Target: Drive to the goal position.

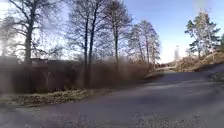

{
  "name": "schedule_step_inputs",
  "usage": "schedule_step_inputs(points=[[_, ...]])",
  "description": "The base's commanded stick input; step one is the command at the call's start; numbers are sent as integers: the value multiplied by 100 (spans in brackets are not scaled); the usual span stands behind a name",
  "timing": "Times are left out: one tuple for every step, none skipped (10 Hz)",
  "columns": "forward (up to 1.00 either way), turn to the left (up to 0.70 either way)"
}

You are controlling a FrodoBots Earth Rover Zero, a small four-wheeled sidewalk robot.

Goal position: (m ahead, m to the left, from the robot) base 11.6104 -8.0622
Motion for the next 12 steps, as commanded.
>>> schedule_step_inputs(points=[[70, 0], [70, 0], [70, 0], [70, 0], [70, 0], [70, 0], [45, 0], [0, 0], [0, 0], [0, 0], [0, 0], [0, 0]])
